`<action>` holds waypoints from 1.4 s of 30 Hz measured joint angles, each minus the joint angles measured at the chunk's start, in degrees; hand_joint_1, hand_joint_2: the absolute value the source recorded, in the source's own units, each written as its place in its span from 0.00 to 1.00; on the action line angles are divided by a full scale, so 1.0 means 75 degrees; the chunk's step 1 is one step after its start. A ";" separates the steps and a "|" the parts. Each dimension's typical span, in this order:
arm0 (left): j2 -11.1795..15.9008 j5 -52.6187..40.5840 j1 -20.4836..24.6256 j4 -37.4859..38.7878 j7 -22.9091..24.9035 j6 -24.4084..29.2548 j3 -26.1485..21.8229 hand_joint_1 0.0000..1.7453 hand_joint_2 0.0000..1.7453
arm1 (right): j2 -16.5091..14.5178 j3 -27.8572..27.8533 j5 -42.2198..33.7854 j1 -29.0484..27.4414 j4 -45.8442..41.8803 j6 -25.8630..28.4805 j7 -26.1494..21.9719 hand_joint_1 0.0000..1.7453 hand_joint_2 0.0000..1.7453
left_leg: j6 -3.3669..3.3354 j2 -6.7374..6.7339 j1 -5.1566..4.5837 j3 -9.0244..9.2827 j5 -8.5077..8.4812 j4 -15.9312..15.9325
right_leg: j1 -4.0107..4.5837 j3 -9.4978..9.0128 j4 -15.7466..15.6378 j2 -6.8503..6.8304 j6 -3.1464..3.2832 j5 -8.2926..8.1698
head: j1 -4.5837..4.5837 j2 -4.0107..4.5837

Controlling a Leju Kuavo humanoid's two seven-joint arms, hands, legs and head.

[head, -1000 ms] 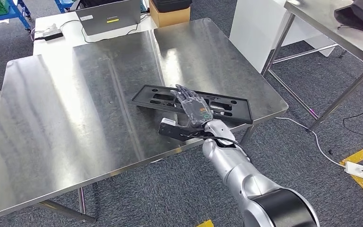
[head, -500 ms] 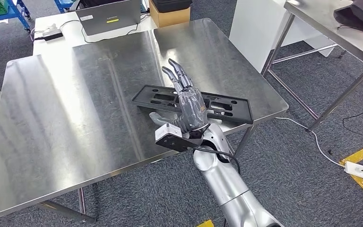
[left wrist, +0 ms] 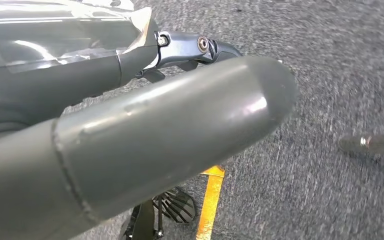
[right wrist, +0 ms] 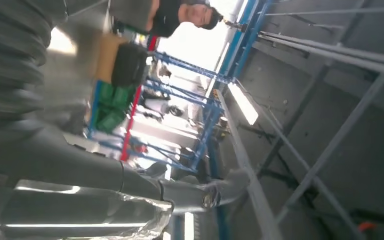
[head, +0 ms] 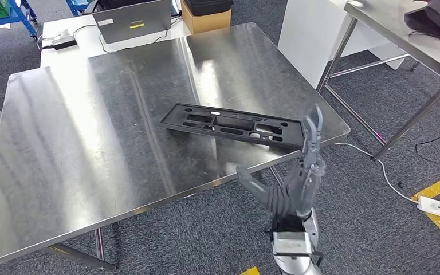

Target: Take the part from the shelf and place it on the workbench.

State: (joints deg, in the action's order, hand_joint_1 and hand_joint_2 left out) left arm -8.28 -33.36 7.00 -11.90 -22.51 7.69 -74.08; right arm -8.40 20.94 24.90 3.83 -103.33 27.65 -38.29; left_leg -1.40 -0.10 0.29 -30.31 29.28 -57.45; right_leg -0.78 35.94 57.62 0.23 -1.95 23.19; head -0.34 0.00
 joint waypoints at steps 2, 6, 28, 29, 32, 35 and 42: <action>-0.0035 0.0210 0.0001 -0.0001 0.0019 0.0122 -0.0102 0.00 0.00 | -0.0015 -0.0060 -0.0555 -0.0289 -0.0043 -0.0350 -0.0046 0.00 1.00 | -0.0004 -0.0004 0.0002 0.0001 0.0005 0.0001 | -0.0001 -0.0008 -0.0002 0.0002 0.0000 0.0001 | -0.0001 0.0000; -0.0127 0.0610 0.0007 0.0001 0.0041 0.0361 -0.0377 0.00 0.00 | -0.0178 -0.0349 -0.1507 -0.0459 0.0582 -0.1016 -0.0151 0.00 1.00 | -0.0003 -0.0005 0.0002 0.0010 0.0003 0.0001 | 0.0000 -0.0014 -0.0002 0.0002 0.0001 0.0000 | -0.0001 0.0000; -0.0492 0.1005 0.0021 0.0004 -0.0013 0.0495 -0.1011 0.00 0.00 | -0.0438 -0.0884 -0.2063 -0.0377 0.2329 -0.1364 -0.0213 0.00 1.00 | -0.0251 -0.0060 0.0101 0.0157 -0.0207 0.0245 | -0.0061 0.0284 0.0697 -0.0022 -0.0018 0.0395 | 0.0007 0.0000; -0.0495 0.1002 0.0021 0.0004 -0.0001 0.0476 -0.1011 0.00 0.00 | -0.0429 -0.0886 -0.2058 -0.0399 0.2340 -0.1367 -0.0213 0.00 1.00 | -0.0261 -0.0062 0.0108 0.0151 -0.0214 0.0250 | -0.0063 0.0513 0.1224 -0.0020 0.0009 0.0631 | 0.0012 0.0000; -0.0502 0.0986 0.0019 0.0005 0.0055 0.0432 -0.1011 0.00 0.00 | -0.0391 -0.0901 -0.2015 -0.0478 0.2381 -0.1370 -0.0213 0.00 1.00 | -0.0240 -0.0067 0.0127 0.0145 -0.0211 0.0234 | -0.0121 0.0777 0.1977 -0.0023 -0.0093 0.0870 | 0.0015 0.0000; -0.0516 0.0972 0.0021 0.0008 0.0105 0.0385 -0.1011 0.00 0.00 | -0.0371 -0.0909 -0.1957 -0.0488 0.2399 -0.1373 -0.0213 0.00 1.00 | -0.0100 -0.0051 0.0174 0.0140 -0.0144 0.0145 | -0.0212 -0.0046 0.0570 -0.0024 -0.0315 0.0405 | 0.0029 0.0000; -0.0543 0.0973 0.0033 0.0012 0.0120 0.0345 -0.1011 0.00 0.00 | -0.0379 -0.0933 -0.1878 -0.0512 0.2416 -0.1458 -0.0222 0.00 1.00 | 0.0198 -0.0004 0.0254 -0.0091 0.0202 -0.0320 | -0.0162 -0.0273 0.0044 0.0046 0.0051 0.0213 | -0.0025 0.0000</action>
State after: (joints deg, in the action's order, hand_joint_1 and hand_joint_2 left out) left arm -12.36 -26.06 7.24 -11.80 -21.61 10.28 -81.66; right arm -11.24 13.94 10.82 -0.01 -85.21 16.72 -39.95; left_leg 0.09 -0.13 2.19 -30.99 30.80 -59.85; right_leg -2.00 33.89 57.95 0.58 -1.56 24.79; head -0.53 0.00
